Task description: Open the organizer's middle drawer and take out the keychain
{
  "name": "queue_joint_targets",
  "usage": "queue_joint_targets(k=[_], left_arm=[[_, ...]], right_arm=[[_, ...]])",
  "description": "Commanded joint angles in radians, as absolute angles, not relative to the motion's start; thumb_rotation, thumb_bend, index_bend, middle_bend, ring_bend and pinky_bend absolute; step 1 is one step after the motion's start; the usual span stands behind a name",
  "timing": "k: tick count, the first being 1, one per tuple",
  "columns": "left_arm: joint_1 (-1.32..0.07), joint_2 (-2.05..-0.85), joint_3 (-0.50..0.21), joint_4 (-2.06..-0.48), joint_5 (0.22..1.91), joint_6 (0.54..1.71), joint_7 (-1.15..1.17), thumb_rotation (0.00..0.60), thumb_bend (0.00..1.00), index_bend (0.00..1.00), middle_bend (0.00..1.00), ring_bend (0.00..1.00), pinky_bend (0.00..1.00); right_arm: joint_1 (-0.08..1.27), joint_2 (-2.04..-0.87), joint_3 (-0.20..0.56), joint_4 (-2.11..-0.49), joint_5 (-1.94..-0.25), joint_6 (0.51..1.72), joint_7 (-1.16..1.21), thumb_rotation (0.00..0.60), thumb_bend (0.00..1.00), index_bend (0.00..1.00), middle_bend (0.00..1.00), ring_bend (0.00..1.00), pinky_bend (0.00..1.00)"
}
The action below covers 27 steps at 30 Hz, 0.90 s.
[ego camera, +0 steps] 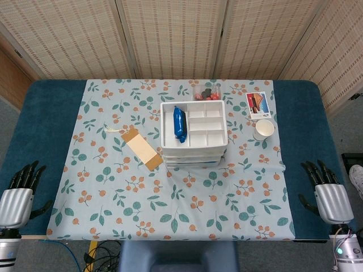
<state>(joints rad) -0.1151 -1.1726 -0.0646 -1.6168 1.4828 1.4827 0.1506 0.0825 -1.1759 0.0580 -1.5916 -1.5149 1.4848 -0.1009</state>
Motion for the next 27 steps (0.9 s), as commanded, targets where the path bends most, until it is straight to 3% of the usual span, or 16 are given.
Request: queue_joint_targets(k=[1,10,18,23,27], left_arm=[[-0.115,-1.173,-0.065,-1.616,1.482,1.483,0.149,0.600,0.21,0.10,0.04,0.01,0.11],[-0.112,-1.171,-0.062,-1.617,1.490,1.495,0.143,0.600,0.21,0.10,0.04,0.01,0.11],[-0.113,-1.167,-0.062,-1.619,1.496,1.497,0.133,0.600,0.21,0.10,0.04,0.01,0.11],[-0.114,-1.165,-0.062,-1.620,1.502,1.500,0.127,0.600,0.21,0.10,0.04,0.01,0.11],[-0.112,-1.163,-0.060,-1.618,1.501,1.501,0.122,0.600,0.21,0.10,0.04,0.01,0.11]], right_arm=[[0.082,-1.177,0.059,-1.590,-1.519,1.489,-0.098,0.600,0.32,0.08,0.12,0.01,0.14],[0.080,-1.188,0.064,-1.582,-1.542,1.519,-0.083,0.600,0.32,0.08,0.18,0.07,0.15],[0.134,-1.206,0.067,-1.609,-1.590,1.470,-0.062,0.600,0.32,0.08,0.29,0.28,0.37],[0.188,-1.221,0.073,-1.657,-1.592,1.394,-0.075,0.600,0.32,0.08,0.35,0.41,0.49],[0.240,-1.235,0.077,-1.710,-1.564,1.302,-0.064,0.600,0.32,0.08,0.44,0.54,0.65]])
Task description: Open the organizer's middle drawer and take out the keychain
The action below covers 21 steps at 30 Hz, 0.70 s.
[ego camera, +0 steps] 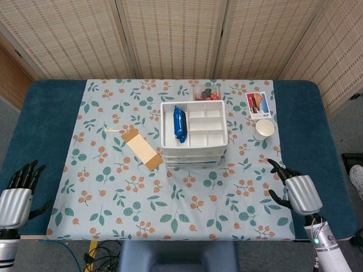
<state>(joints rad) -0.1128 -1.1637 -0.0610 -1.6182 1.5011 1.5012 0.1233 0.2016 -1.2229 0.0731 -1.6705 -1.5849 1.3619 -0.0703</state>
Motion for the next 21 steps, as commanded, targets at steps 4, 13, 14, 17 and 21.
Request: queue_joint_targets(k=[4,13,14,17,21], left_arm=[[-0.111,-1.162,-0.058,-1.616,1.499,1.500,0.119,0.600,0.21,0.10,0.04,0.01,0.11],[-0.109,-1.156,-0.051,-1.608,1.500,1.492,0.106,0.600,0.21,0.10,0.04,0.02,0.11],[-0.109,-1.155,-0.051,-1.608,1.498,1.491,0.105,0.600,0.21,0.10,0.04,0.02,0.11],[-0.109,-1.153,-0.051,-1.608,1.495,1.489,0.103,0.600,0.21,0.10,0.04,0.02,0.11],[-0.111,-1.151,-0.053,-1.609,1.496,1.489,0.103,0.600,0.21,0.10,0.04,0.02,0.11]], right_arm=[[0.285,-1.248,0.079,-1.748,-1.526,1.211,-0.043,0.600,0.32,0.08,0.52,0.64,0.75],[0.417,-1.347,0.120,-1.754,-1.399,0.981,0.147,0.600,0.41,0.08,0.70,0.80,0.88],[0.430,-1.364,0.130,-1.747,-1.387,0.962,0.193,0.600,0.43,0.08,0.72,0.82,0.88],[0.466,-1.406,0.149,-1.711,-1.378,0.909,0.323,0.600,0.47,0.08,0.76,0.84,0.89],[0.516,-1.453,0.158,-1.642,-1.407,0.851,0.467,0.600,0.48,0.08,0.77,0.84,0.89]])
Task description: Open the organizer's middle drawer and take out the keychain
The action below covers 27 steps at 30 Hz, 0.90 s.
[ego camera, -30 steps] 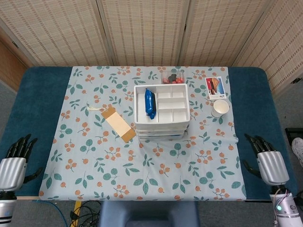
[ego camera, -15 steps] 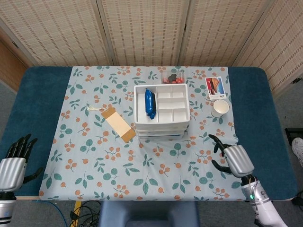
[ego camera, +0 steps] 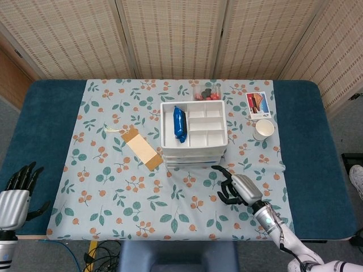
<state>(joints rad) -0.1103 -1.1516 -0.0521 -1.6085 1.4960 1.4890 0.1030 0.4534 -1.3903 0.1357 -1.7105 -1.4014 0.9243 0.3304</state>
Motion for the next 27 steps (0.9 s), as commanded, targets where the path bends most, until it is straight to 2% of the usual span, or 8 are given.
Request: queue_joint_targets(k=[1,14,27], left_arm=[[-0.111,-1.150,-0.053,-1.609,1.496,1.489,0.103,0.600,0.21,0.10,0.04,0.02,0.11],[-0.108,-1.145,-0.054,-1.606,1.489,1.490,0.098,0.600,0.21,0.10,0.04,0.02,0.11],[-0.111,-1.144,-0.055,-1.603,1.485,1.484,0.098,0.600,0.21,0.10,0.04,0.02,0.11]], right_arm=[[0.526,-1.465,0.161,-1.627,-1.412,0.843,0.494,0.600,0.48,0.08,0.77,0.84,0.89],[0.601,-1.603,0.202,-1.477,-1.430,0.861,0.707,0.600,0.49,0.08,0.78,0.86,0.90],[0.633,-1.638,0.200,-1.431,-1.434,0.885,0.761,0.600,0.50,0.08,0.78,0.86,0.90]])
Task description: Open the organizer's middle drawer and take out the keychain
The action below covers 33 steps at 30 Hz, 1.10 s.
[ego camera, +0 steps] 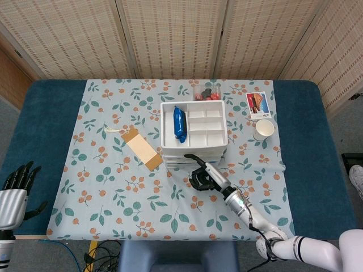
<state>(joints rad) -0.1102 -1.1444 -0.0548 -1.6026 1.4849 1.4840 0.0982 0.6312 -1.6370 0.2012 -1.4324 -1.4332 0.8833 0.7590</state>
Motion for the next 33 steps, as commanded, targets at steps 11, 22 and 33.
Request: queue_joint_targets(k=[11,22,33], left_arm=[[-0.113,-1.146,-0.055,-1.601,1.479,1.477,0.101,0.600,0.21,0.10,0.04,0.02,0.11],[-0.113,-1.143,-0.053,-1.604,1.477,1.474,0.103,0.600,0.21,0.10,0.04,0.02,0.11],[-0.111,-1.137,-0.054,-1.612,1.478,1.479,0.109,0.600,0.21,0.10,0.04,0.02,0.11]], right_arm=[[0.642,-1.644,0.189,-1.412,-1.424,0.899,0.760,0.600,0.50,0.08,0.78,0.87,0.90],[0.664,-1.656,0.184,-1.392,-1.422,0.886,0.778,0.600,0.51,0.08,0.78,0.87,0.90],[0.667,-1.655,0.167,-1.388,-1.438,0.901,0.797,0.600,0.53,0.21,0.78,0.87,0.90]])
